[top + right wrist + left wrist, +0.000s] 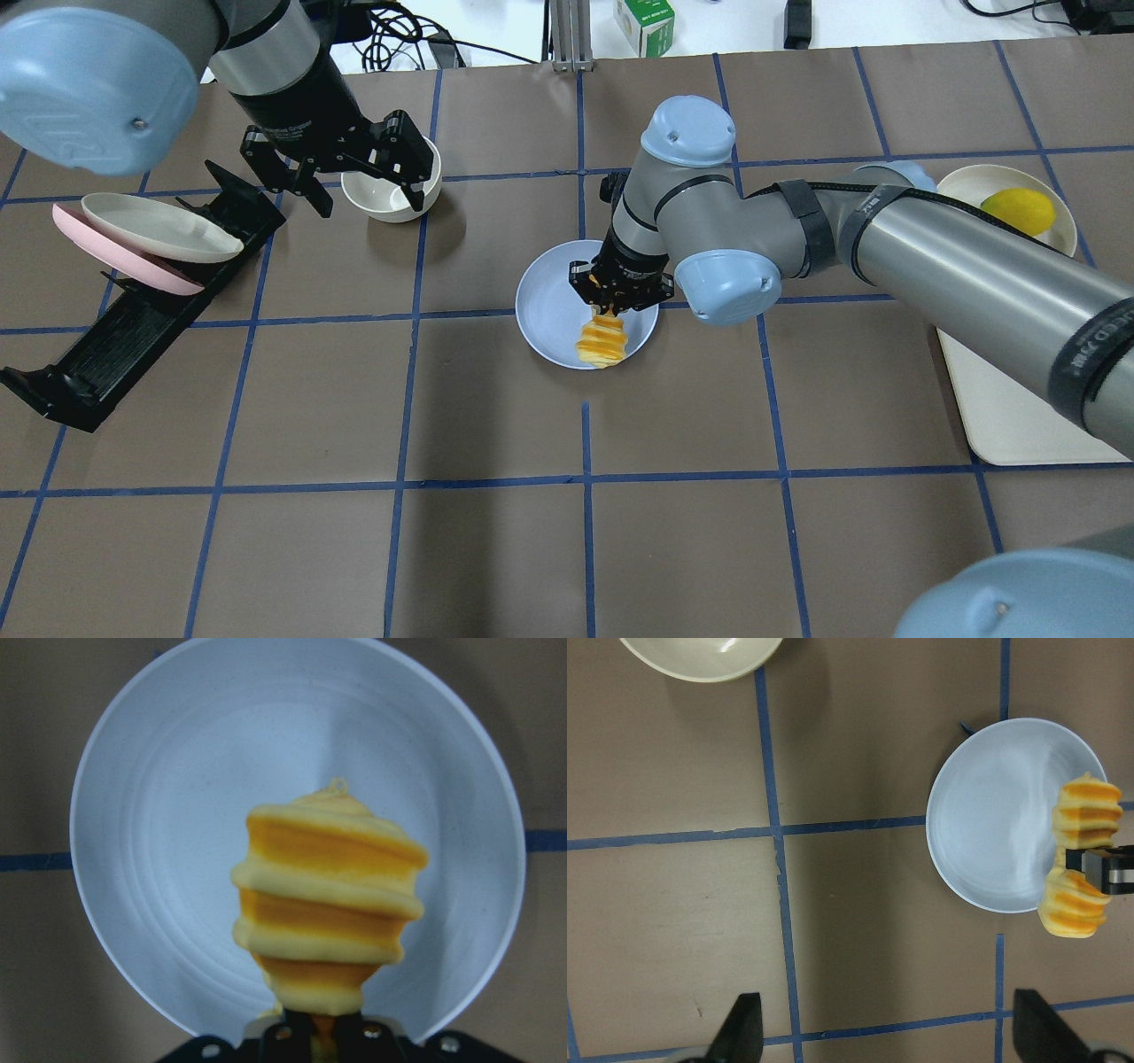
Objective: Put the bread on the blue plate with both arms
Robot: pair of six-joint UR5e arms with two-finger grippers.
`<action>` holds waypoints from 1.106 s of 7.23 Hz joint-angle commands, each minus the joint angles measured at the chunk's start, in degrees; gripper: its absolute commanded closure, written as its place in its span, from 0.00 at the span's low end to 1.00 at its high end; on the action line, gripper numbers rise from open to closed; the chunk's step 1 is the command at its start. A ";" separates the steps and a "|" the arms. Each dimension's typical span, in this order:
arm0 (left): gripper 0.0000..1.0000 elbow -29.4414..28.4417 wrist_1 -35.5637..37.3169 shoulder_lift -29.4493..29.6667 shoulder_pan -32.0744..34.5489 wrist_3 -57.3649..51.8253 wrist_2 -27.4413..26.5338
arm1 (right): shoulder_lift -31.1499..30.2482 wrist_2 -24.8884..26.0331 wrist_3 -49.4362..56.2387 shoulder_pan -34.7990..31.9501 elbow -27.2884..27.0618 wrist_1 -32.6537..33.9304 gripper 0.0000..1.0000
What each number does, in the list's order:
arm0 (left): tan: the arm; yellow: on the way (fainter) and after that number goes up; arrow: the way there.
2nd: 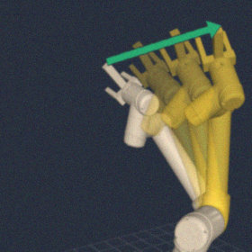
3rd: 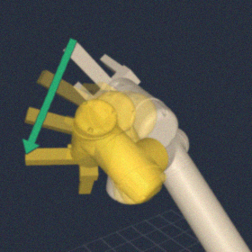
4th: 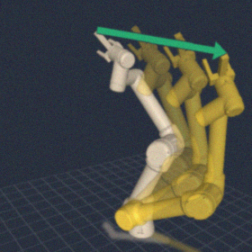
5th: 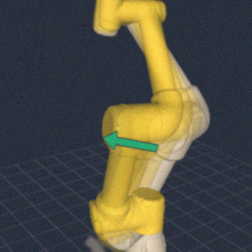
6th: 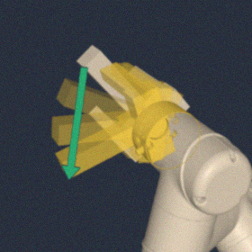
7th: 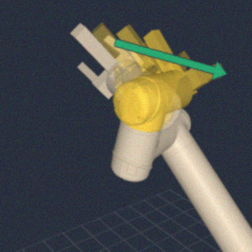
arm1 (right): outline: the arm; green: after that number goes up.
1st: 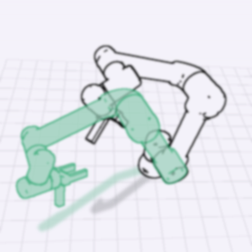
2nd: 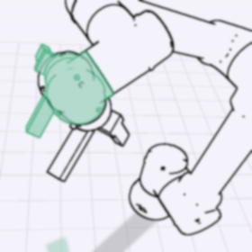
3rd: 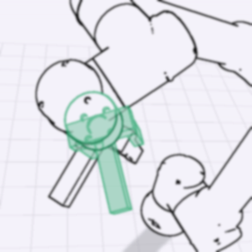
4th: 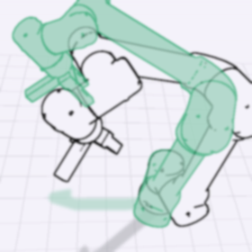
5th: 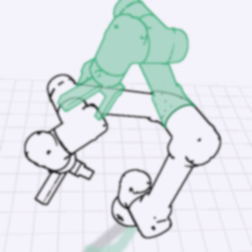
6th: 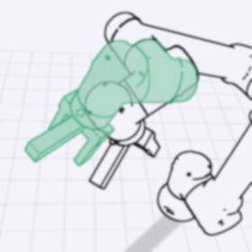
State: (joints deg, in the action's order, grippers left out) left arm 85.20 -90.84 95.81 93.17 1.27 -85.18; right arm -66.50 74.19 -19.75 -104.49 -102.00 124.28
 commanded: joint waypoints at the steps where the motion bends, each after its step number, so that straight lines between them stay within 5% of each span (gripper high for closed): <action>1: 0.00 -1.43 -1.62 0.34 0.17 0.40 -0.51 | 0.49 -0.98 -1.69 -0.10 -0.04 0.35 0.00; 3: 0.00 -1.52 -1.62 0.08 0.00 3.91 -0.69 | -0.82 1.11 -0.55 1.03 6.58 -2.35 0.00; 5: 0.00 -1.52 -0.57 0.34 -0.09 3.92 -1.56 | -0.57 5.40 4.16 2.17 20.99 -20.24 0.00; 8: 0.00 -1.61 0.32 0.26 -0.27 3.92 -1.30 | -4.49 8.77 13.66 10.07 24.84 -26.20 0.00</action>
State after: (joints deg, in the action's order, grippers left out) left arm 83.67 -90.69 96.09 93.02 5.18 -86.59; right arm -68.53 82.43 -10.17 -97.15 -78.10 99.52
